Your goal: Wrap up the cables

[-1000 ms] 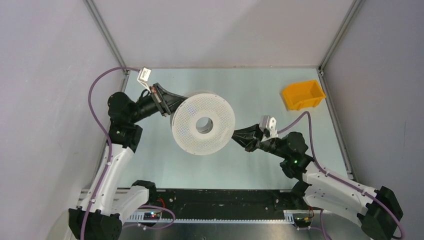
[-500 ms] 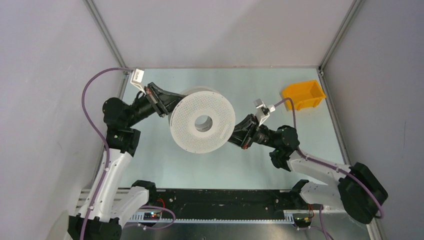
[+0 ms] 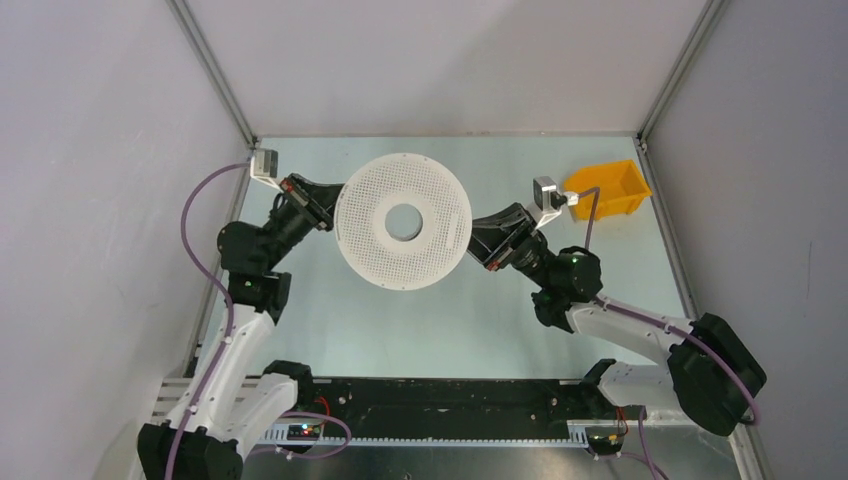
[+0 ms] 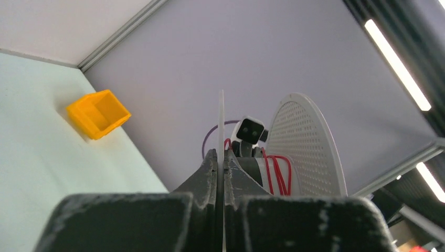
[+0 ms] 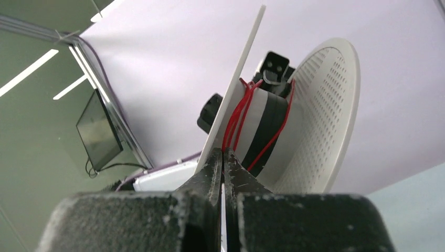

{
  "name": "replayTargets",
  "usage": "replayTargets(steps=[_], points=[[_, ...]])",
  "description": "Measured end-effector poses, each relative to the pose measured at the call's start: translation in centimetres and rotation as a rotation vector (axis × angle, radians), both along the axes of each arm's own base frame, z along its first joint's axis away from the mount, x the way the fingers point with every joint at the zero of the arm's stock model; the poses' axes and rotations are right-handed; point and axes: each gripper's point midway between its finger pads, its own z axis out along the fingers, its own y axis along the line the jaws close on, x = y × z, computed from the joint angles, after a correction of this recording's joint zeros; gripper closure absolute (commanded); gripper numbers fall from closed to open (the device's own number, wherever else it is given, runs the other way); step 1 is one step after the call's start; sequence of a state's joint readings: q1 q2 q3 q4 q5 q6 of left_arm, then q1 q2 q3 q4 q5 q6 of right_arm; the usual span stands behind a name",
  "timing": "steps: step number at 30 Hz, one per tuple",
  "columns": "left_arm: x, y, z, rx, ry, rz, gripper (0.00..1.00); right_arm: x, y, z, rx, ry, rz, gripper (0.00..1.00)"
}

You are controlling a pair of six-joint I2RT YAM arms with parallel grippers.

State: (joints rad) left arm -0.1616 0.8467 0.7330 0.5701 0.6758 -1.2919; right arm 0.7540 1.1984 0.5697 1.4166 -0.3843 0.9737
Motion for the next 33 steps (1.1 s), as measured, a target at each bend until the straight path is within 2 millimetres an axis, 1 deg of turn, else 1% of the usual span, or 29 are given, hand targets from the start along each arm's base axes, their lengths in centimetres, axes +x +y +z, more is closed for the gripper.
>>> replayTargets(steps=[3, 6, 10, 14, 20, 25, 29, 33], points=[[0.5, 0.6, 0.1, -0.077, 0.046, 0.024, 1.00, 0.4, 0.2, 0.8, 0.036, 0.016, -0.014, 1.00], [1.0, 1.3, 0.2, -0.144, 0.084, 0.065, 1.00, 0.8, 0.5, 0.8, 0.052, 0.033, -0.023, 1.00], [1.2, 2.0, 0.7, -0.202, 0.103, 0.098, 1.00, 2.0, 1.4, -0.4, 0.050, 0.091, -0.031, 1.00], [1.4, 2.6, 1.1, -0.221, 0.092, 0.131, 1.00, 3.3, 2.0, -1.6, 0.046, 0.147, -0.045, 1.00], [2.1, 3.0, 0.5, -0.227, 0.109, 0.165, 1.00, 4.6, 2.5, -2.9, 0.045, 0.199, -0.061, 1.00], [2.5, 3.1, 0.0, -0.225, 0.120, 0.177, 1.00, 5.0, 2.4, -3.0, 0.053, 0.211, -0.078, 1.00], [2.8, 3.0, -0.3, -0.221, 0.129, 0.180, 1.00, 5.6, 2.1, -3.6, 0.038, 0.233, -0.113, 0.90], [3.1, 3.0, -0.7, -0.214, 0.137, 0.185, 1.00, 5.8, 1.7, -3.6, 0.019, 0.248, -0.142, 0.85]])
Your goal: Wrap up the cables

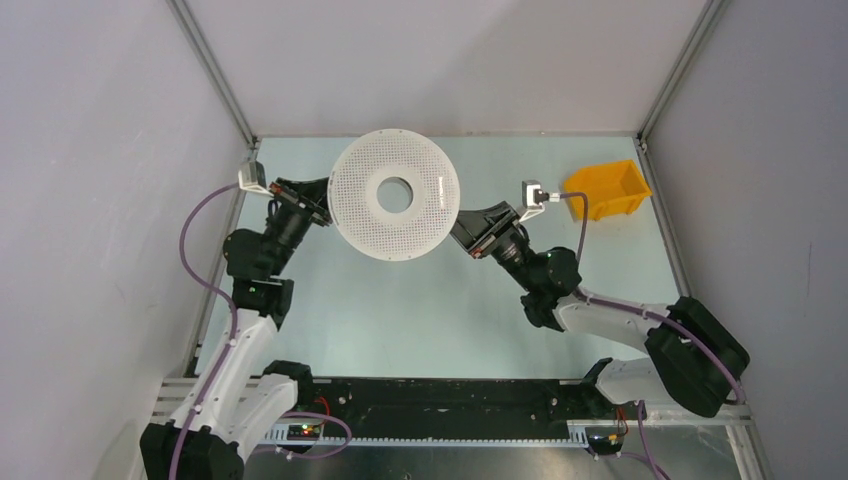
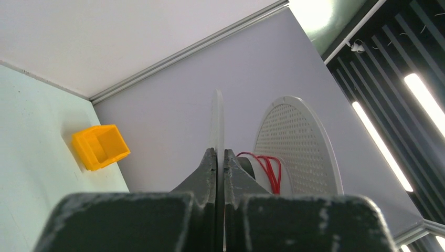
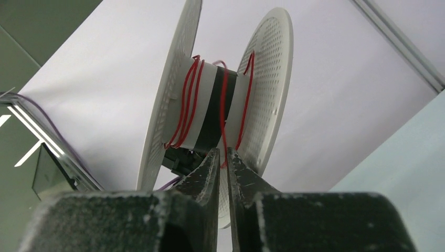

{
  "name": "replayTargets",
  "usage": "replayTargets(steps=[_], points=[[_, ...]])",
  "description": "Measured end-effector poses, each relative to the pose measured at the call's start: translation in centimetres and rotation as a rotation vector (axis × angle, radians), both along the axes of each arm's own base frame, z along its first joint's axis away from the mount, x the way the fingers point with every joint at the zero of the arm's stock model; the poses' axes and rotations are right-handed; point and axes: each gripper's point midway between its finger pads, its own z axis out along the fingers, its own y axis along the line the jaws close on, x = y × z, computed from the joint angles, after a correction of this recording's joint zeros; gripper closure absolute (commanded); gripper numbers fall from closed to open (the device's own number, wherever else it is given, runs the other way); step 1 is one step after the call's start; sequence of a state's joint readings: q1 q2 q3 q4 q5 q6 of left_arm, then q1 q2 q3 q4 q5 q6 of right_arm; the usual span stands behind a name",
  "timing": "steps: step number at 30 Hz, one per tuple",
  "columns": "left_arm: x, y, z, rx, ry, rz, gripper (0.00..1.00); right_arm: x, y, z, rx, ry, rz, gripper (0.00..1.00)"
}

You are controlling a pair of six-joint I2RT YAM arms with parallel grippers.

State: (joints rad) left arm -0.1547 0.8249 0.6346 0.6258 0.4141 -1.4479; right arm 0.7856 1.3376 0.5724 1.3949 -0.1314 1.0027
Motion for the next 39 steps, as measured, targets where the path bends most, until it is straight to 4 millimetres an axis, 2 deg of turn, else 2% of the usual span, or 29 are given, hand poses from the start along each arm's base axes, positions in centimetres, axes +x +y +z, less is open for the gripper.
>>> replayTargets(steps=[6, 16, 24, 31, 39], points=[[0.2, 0.0, -0.2, 0.002, 0.007, 0.000, 1.00, 0.0, -0.7, 0.3, -0.031, 0.020, -0.032, 0.76], [0.8, -0.1, -2.1, 0.010, 0.051, -0.001, 1.00, 0.2, -1.3, -1.2, -0.097, 0.072, -0.054, 0.75], [1.0, -0.2, -2.3, 0.019, 0.053, -0.004, 1.00, -0.3, -3.5, -0.8, -0.154, 0.098, -0.121, 0.62], [1.6, -0.6, -3.8, 0.038, 0.081, -0.016, 1.00, -0.9, -5.8, 0.0, -0.170, 0.076, -0.165, 0.41], [2.1, -1.2, -5.3, 0.089, 0.094, -0.041, 1.00, -1.2, -5.6, -0.4, -0.186, 0.080, -0.101, 0.37]])
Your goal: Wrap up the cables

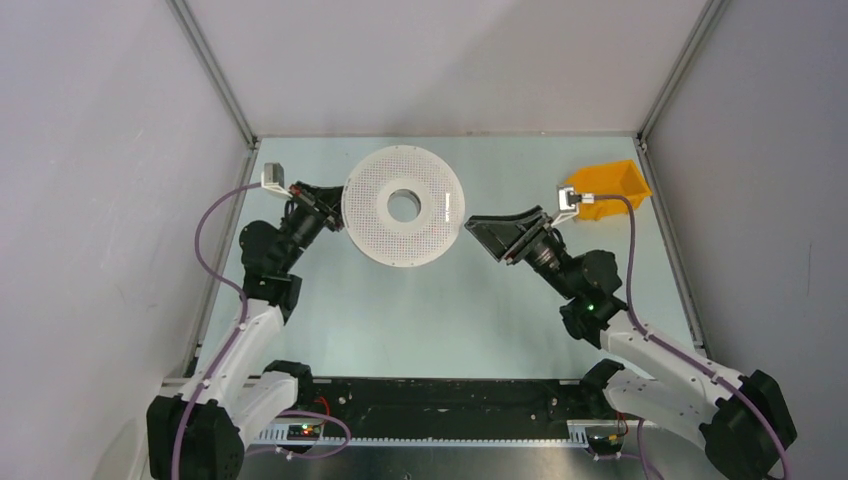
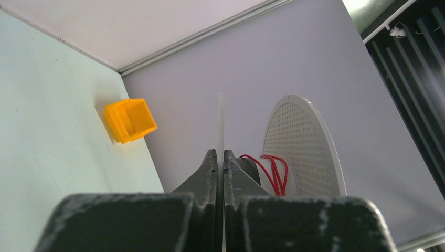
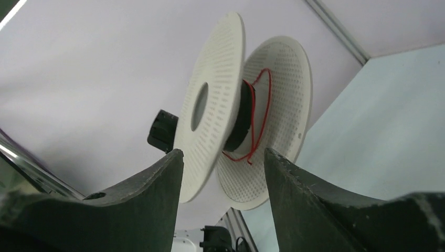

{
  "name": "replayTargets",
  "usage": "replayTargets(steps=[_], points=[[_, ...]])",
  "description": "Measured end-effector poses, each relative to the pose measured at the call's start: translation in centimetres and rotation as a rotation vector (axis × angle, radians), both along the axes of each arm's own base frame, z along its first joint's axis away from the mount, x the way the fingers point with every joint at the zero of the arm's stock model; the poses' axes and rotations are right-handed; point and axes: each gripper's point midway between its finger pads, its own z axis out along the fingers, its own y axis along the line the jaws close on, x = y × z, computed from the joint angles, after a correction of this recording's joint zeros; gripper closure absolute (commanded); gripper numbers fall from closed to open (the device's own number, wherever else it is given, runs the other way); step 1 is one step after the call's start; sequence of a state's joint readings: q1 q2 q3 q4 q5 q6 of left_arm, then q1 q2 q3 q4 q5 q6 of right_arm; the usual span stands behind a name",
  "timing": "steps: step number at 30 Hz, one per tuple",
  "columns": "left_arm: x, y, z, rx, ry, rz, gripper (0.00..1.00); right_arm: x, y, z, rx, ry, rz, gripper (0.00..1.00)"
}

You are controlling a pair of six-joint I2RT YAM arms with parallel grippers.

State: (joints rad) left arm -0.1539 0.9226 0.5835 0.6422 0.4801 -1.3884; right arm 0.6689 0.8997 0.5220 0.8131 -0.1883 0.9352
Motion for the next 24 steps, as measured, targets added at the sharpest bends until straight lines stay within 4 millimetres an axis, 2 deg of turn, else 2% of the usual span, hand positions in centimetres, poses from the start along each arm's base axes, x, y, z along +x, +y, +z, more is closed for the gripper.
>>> replayTargets(steps=[6, 12, 19, 20, 22, 24], points=[[-0.2, -0.4, -0.4, 0.018, -0.001, -0.024, 1.00, 0.8, 1.7, -2.4, -0.037, 0.081, 0.060, 0.40], [-0.1, -0.5, -0.8, 0.037, -0.001, -0.034, 1.00, 1.1, 3.1, -2.5, -0.010, 0.102, 0.128, 0.47], [0.1, -0.7, -2.2, 0.056, 0.022, -0.043, 1.00, 1.0, 3.6, -2.3, 0.027, 0.109, 0.169, 0.75], [0.2, -0.8, -2.4, 0.059, 0.025, -0.044, 1.00, 1.0, 3.6, -2.1, 0.037, 0.111, 0.174, 0.84], [0.3, -0.8, -2.5, 0.063, 0.028, -0.044, 0.99, 1.0, 3.6, -2.0, 0.049, 0.114, 0.179, 0.96], [0.3, -0.8, -2.5, 0.073, 0.013, -0.043, 0.96, 1.1, 3.6, -1.8, 0.077, 0.141, 0.190, 1.00]])
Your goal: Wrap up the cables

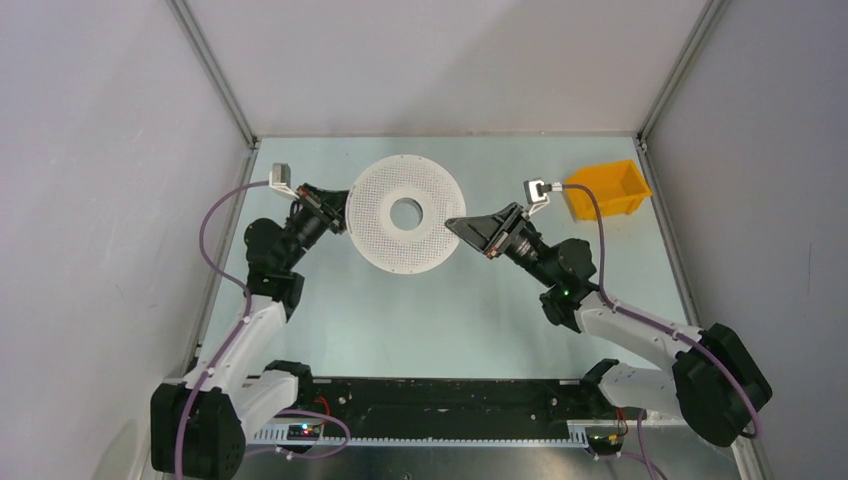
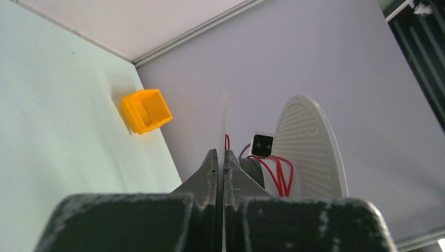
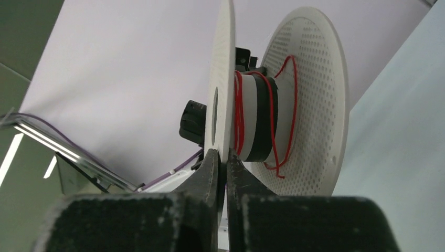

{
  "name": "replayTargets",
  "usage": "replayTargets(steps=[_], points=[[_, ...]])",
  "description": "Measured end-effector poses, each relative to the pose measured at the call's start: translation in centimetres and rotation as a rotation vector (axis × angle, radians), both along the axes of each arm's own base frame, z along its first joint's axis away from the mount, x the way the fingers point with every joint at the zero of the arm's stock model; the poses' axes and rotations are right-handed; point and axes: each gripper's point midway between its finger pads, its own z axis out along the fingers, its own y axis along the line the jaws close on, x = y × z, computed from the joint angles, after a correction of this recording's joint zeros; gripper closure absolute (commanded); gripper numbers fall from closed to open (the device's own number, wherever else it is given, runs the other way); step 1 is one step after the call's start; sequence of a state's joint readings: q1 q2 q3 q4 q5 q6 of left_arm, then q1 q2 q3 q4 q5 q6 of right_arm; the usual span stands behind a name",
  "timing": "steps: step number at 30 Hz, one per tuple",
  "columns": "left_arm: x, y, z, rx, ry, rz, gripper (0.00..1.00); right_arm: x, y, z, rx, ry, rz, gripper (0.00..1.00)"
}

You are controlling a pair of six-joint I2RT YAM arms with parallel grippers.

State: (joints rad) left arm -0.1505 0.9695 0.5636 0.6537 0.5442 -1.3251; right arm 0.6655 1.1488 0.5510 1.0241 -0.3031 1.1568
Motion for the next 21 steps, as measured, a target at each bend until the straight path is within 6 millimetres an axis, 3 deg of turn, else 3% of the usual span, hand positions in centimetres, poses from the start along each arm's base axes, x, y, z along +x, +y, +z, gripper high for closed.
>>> replayTargets(steps=[5, 11, 21], points=[[0.4, 0.4, 0.1, 0.020, -0.035, 0.015, 0.90, 0.7, 0.3, -0.2, 0.067, 0.069, 0.034, 1.00], [1.1, 0.4, -2.1, 0.042, 0.017, 0.016, 0.87, 3.5, 0.2, -1.8, 0.139, 0.156, 0.040, 1.00], [1.5, 0.8, -3.8, 0.062, 0.054, 0.010, 0.79, 5.4, -0.7, -2.6, 0.172, 0.200, 0.014, 1.00]])
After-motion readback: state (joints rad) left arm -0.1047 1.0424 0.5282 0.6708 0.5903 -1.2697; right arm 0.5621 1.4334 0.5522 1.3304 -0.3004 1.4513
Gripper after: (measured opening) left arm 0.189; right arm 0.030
